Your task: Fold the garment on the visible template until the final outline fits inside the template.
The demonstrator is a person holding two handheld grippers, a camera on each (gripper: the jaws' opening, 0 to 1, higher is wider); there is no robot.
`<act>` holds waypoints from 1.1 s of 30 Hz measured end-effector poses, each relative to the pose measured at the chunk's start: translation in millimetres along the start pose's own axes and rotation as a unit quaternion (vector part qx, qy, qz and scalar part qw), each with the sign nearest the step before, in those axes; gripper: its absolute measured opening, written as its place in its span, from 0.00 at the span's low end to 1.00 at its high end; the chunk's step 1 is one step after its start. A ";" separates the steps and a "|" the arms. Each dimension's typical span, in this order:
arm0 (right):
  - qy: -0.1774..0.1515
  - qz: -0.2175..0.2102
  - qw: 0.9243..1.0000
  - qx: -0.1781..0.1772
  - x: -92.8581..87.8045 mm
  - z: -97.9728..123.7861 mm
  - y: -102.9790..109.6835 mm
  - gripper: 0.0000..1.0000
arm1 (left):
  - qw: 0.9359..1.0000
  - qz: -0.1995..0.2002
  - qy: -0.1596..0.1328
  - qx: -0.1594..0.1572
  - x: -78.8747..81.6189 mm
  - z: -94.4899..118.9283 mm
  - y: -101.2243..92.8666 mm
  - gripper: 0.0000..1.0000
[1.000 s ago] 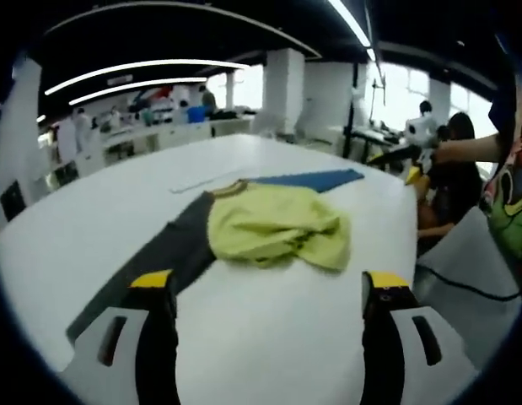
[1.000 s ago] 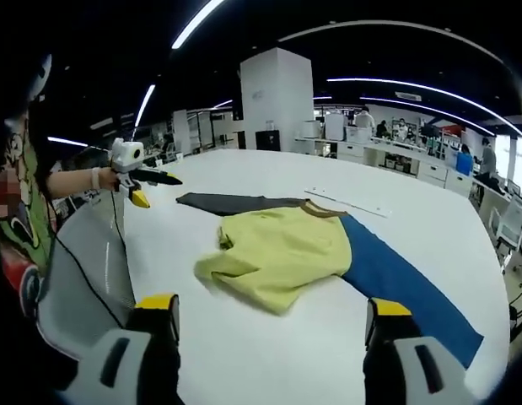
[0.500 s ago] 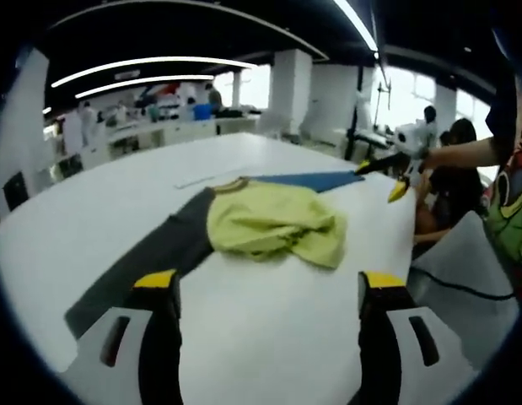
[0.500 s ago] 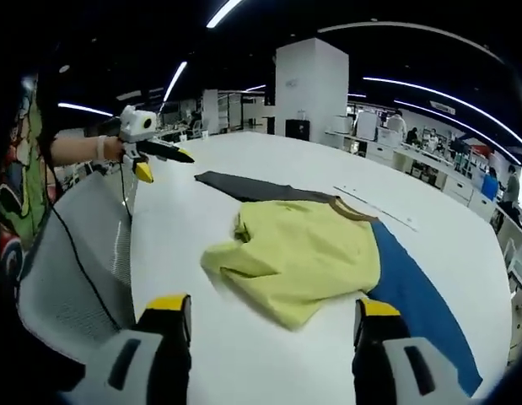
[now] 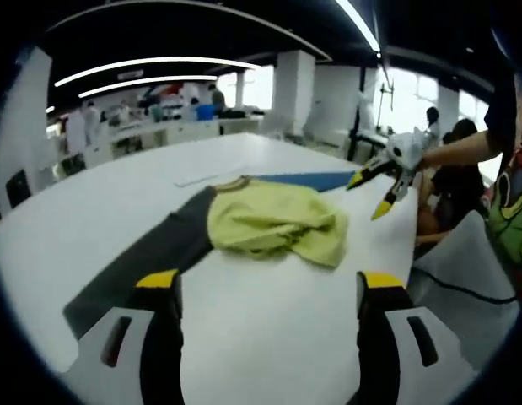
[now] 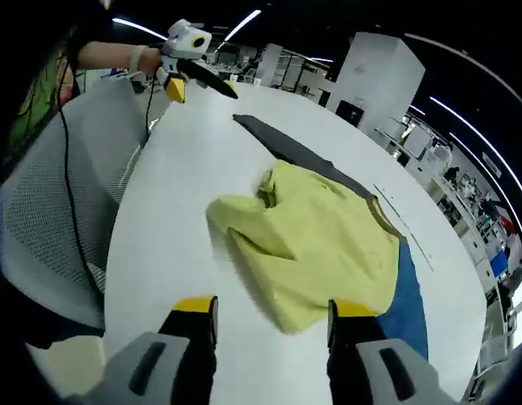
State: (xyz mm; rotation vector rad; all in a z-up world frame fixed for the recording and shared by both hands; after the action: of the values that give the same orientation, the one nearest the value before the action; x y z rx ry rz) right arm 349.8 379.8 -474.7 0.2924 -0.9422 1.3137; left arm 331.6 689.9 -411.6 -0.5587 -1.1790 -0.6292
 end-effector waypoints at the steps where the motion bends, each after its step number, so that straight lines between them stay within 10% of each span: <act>1: 0.011 0.022 1.000 0.002 -1.7 -2.0 -0.8 0.41 | 1.000 0.000 -0.001 0.002 0.0 0.6 0.3 0.80; 14: 0.061 0.136 0.989 0.016 -7.8 -25.2 -3.7 0.12 | 1.000 0.006 -0.001 -0.007 -1.5 -7.1 -8.0 0.79; 33: 0.050 0.138 0.989 0.010 16.1 -24.6 -17.5 0.00 | 0.999 0.032 -0.014 -0.002 -6.0 -6.8 -9.8 0.77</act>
State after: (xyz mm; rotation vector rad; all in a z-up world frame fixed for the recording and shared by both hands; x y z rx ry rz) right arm 375.4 402.5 -472.6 0.1114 -0.9072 1.5761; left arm 327.7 679.2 -418.5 -0.6073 -1.1814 -0.5717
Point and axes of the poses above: the point that each gripper's makers call its tool centre point, and the gripper's own axes: z roughly backward along the fingers, y roughly to its left, x roughly out of its top, the point moved 3 cm from there along z, roughly backward along the fingers, and after that the axes turned 10 degrees about -y, right-handed, at the moved point
